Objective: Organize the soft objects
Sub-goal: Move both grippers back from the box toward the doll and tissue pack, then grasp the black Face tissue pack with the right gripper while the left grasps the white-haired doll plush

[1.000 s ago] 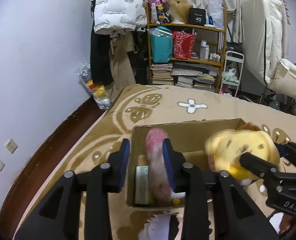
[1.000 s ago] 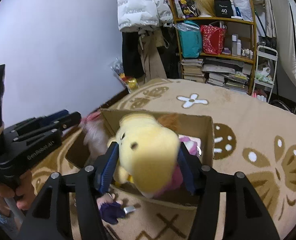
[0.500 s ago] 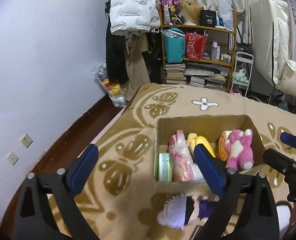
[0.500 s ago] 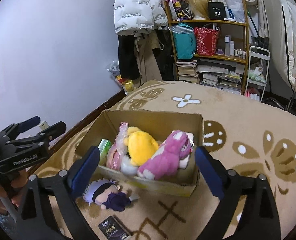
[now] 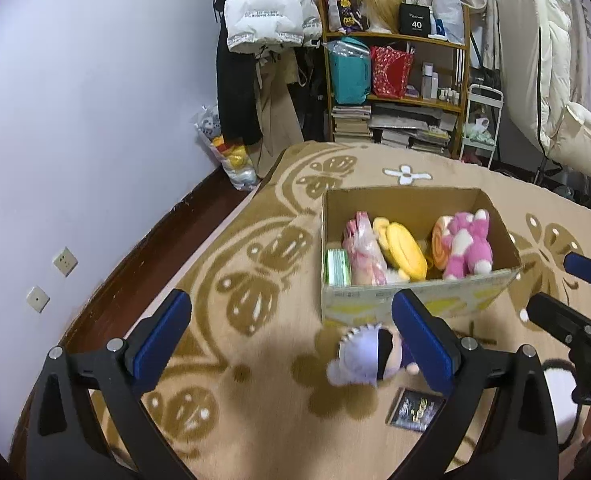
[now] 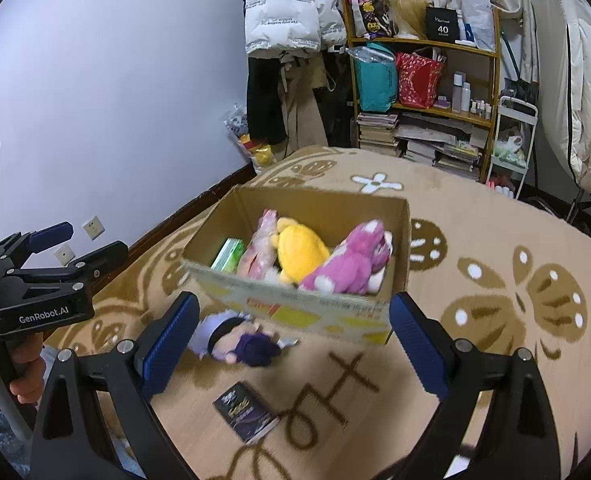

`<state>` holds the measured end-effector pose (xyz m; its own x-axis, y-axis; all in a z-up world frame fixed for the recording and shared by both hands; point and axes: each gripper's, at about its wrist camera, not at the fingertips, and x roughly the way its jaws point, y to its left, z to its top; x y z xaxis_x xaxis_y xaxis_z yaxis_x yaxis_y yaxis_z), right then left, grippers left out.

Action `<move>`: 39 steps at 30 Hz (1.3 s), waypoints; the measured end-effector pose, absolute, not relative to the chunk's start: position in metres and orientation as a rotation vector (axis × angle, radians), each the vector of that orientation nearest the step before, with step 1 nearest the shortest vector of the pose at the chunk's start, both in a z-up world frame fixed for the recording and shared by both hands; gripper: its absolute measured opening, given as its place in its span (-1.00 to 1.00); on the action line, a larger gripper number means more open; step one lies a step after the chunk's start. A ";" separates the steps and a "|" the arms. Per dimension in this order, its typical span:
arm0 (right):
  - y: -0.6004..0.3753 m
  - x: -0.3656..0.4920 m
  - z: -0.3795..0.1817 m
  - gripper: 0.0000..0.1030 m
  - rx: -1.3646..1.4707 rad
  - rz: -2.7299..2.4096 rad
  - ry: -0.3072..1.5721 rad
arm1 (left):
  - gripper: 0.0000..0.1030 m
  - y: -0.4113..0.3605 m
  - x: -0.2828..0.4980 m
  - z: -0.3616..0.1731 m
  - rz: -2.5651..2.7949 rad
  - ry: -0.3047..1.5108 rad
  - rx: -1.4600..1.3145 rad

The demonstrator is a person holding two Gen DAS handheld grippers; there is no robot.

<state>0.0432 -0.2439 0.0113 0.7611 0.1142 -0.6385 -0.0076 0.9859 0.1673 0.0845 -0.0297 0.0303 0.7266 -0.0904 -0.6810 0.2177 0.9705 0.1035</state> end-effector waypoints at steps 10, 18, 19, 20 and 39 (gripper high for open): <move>-0.221 0.024 -0.010 0.94 0.140 0.071 0.767 | 0.94 -0.012 0.064 0.013 -0.167 0.809 0.170; -0.206 0.026 -0.039 0.94 0.133 0.078 0.837 | 0.94 -0.006 0.069 -0.011 -0.172 0.882 0.156; -0.205 0.027 -0.042 0.94 0.134 0.080 0.845 | 0.94 -0.007 0.071 -0.015 -0.179 0.896 0.152; -0.203 0.029 -0.046 0.94 0.135 0.081 0.854 | 0.94 -0.008 0.073 -0.019 -0.188 0.909 0.151; -0.186 0.056 -0.113 0.94 0.149 0.134 1.036 | 0.94 -0.034 0.105 -0.058 -0.291 1.025 0.171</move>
<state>0.0555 -0.1857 -0.1133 0.5029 0.1810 -0.8452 -0.0404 0.9817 0.1862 0.1051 -0.0342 -0.0583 0.4855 -0.1585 -0.8598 0.3171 0.9484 0.0042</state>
